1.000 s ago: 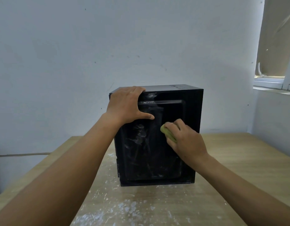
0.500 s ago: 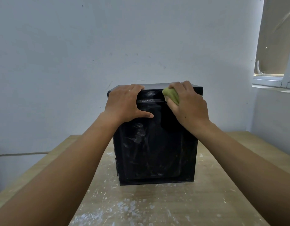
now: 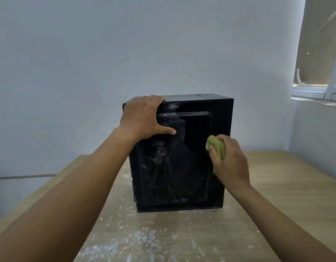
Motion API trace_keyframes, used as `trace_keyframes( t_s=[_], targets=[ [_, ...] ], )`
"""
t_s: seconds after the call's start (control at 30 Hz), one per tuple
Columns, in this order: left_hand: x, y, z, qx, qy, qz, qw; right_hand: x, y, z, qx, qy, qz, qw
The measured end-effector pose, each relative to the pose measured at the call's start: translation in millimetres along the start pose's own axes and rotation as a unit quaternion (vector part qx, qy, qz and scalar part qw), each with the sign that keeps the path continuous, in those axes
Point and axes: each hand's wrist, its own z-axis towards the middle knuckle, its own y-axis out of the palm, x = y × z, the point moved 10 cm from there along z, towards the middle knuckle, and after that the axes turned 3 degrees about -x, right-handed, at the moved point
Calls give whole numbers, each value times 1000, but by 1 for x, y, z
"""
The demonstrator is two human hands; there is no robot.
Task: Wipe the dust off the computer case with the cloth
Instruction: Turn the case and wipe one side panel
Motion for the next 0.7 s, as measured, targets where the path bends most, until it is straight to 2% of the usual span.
trace_keyframes(
  t_s=[0.13,0.33,0.57,0.7],
  targets=[
    [1,-1,-1,-2,2,2,1000,2,0,-2,-4,-1,2,1000],
    [2,-2,-1,-3,1,1,1000,-32,-24,42,21,-20,2,1000],
    [0,-1,-1,-4,-2,-2,1000,-82,-23,71,-5,-55,-74,996],
    [0,0,0,-3,-1,-1,1000,-85,-19,57,18,-82,-104,991]
  ],
)
